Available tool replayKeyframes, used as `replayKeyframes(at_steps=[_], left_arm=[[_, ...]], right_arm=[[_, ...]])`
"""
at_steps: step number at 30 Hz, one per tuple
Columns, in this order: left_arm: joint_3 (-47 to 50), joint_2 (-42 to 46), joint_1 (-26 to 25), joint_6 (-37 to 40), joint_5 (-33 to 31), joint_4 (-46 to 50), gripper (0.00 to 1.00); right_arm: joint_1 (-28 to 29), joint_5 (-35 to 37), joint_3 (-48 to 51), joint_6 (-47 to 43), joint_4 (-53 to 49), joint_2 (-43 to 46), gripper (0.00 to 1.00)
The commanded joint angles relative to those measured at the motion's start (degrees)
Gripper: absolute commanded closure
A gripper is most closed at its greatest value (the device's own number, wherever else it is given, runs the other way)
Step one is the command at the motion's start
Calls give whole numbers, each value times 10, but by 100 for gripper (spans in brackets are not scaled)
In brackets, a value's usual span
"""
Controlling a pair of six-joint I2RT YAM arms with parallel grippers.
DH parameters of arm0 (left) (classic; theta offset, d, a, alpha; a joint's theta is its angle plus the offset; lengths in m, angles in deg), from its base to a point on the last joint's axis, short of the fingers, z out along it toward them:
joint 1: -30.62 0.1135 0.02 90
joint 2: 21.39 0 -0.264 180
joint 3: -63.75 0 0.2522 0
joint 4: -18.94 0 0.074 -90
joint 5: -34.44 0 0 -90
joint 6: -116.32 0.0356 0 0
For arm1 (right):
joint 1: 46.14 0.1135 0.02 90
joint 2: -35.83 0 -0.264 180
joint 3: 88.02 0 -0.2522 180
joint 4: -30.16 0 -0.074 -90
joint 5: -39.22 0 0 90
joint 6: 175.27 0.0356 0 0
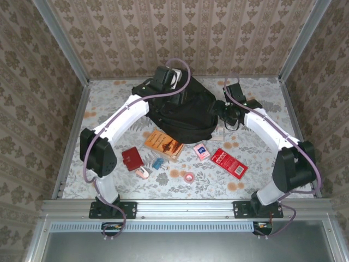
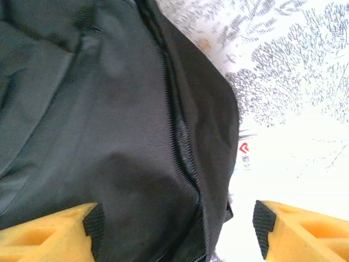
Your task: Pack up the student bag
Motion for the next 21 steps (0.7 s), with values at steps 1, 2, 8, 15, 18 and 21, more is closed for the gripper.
replayKeyframes(at_steps=[1,2,8,15,18,21], left_arm=[[-32,-26,-5,22,56,28,38],[-39,-34,-9,24,63,32,38],[-76,-73,-33,41,78,54,37],[-83,-106,-39,37,115,52,35],[-87,-118,-44,40,137,58,35],[-90,-125,-50,44,142,64,34]], right_arm=[[0,-32,20,9,2,-17,31],[-1,-36,27,11,8,-19,34],[-32,-99,90,62,116,-25,62],[-56,-188,146,111,252,-34,94],[-68,-230,203,147,378,-14,100],[-81,-274,256,200,527,-3,100]])
